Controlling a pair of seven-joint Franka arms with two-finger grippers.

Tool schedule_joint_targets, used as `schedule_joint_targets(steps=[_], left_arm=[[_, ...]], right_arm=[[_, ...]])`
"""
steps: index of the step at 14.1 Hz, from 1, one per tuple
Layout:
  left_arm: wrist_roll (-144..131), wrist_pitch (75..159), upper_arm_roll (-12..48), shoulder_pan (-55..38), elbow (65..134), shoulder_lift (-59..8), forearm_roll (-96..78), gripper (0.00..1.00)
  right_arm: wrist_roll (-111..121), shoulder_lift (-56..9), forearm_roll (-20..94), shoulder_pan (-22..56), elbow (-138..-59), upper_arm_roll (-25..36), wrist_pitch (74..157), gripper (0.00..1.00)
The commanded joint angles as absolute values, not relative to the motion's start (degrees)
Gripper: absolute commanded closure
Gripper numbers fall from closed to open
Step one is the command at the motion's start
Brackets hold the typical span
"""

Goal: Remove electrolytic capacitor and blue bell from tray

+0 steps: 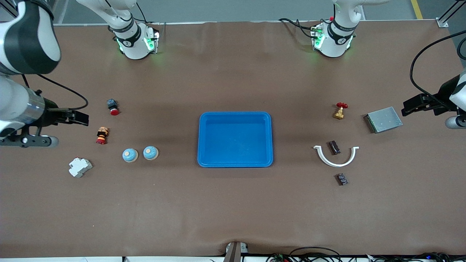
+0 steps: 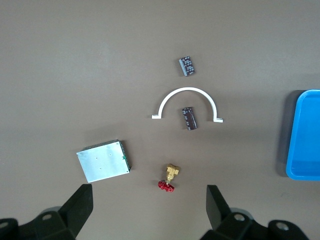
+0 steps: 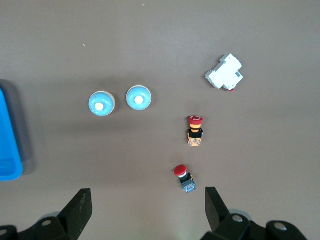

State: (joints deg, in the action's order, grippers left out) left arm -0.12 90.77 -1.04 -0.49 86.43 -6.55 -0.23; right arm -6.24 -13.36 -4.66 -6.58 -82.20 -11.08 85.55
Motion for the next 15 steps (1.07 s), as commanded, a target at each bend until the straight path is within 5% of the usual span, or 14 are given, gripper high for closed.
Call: schedule_joint_targets(steps=[1, 6, 15], left_arm=[[-0.9, 91.1, -0.9, -0.6, 86.1, -6.4, 0.2, 0.00], [-0.8, 91.4, -0.9, -0.9, 85.8, -6.1, 0.0, 0.00], [-0.8, 91.4, 0.0, -0.9, 84.6, -6.0, 0.1, 0.00]], right_arm=[[-1.7, -11.3, -1.6, -3.3, -83.7, -4.1, 85.2, 0.00], [2.1, -9.8, -1.6, -0.9, -83.8, 1.0, 84.1, 0.00], [2.1, -9.0, -1.6, -0.5, -83.8, 1.2, 84.2, 0.00]])
